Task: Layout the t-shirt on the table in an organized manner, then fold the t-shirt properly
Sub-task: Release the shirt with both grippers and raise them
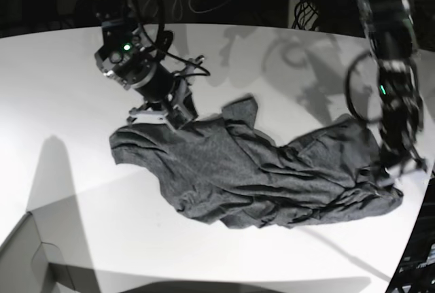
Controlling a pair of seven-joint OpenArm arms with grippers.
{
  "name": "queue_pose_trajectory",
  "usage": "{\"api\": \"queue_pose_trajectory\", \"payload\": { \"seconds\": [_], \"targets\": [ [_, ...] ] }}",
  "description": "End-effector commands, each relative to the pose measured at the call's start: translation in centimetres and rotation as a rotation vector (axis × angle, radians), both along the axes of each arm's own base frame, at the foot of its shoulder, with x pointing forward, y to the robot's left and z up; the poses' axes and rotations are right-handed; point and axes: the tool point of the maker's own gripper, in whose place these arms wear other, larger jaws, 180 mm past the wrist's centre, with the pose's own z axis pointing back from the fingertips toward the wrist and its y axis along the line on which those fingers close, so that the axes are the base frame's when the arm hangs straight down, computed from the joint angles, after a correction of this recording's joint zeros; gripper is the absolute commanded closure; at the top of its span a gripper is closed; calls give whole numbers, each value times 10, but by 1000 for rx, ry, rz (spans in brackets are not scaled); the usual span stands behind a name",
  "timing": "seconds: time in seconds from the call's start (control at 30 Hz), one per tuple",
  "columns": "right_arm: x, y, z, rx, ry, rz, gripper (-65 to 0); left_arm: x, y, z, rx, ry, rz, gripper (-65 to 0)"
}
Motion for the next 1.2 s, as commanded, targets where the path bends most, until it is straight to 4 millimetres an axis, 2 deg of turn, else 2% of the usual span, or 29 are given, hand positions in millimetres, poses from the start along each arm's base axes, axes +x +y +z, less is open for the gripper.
{"api": "queue_pose_trajectory", "payload": {
  "seconds": [0.0,0.13,0.23,0.33,0.53,0.6,0.67,0.8,0.83,0.87,0.93,0.97,1.03,1.07,1.1,1.17],
  "targets": [
    [11,-1,16,18,-56,2,0,-11,7,5,26,-13,11,-388],
    [18,-10,19,-13,-77,8,0,-62,-7,-30,-1,59,19,-388],
    [17,-15,18,-29,-77,11,0,-84,-11,-50,-8,110,28,-389],
    [15,-16,16,-32,-71,12,0,-86,-16,-53,-20,117,16,-389],
    [6,-15,8,-30,-46,14,0,-77,-28,-44,-35,83,1,-389],
    [6,-15,8,-30,-46,14,0,-62,-41,-40,-29,72,-38,-389],
    [7,-15,9,-30,-48,14,0,-54,-53,-48,-37,92,-68,-386],
    [6,-17,10,-31,-50,9,0,-48,-59,-58,-48,119,-80,-375],
    [8,-23,10,-35,-51,-9,0,-48,-59,-60,-50,125,-80,-348],
    [10,-30,10,-36,-52,-30,0,-49,-57,-61,-51,125,-75,-292],
    [13,-39,11,-40,-55,-58,0,-51,-54,-60,-49,123,-69,-127],
    [14,-43,11,-42,-55,-67,0,-50,-53,-57,-46,115,-70,-16],
    [18,-50,12,-48,-59,-86,0,-49,-43,-48,-33,97,-60,0],
    [19,-54,12,-48,-60,-99,0,-51,-35,-42,-21,84,-48,-22],
    [20,-56,12,-50,-60,-105,0,-54,-30,-37,-14,73,-37,-5],
    [20,-58,13,-49,-62,-109,0,-53,-20,-13,10,14,-18,0]
  ]
}}
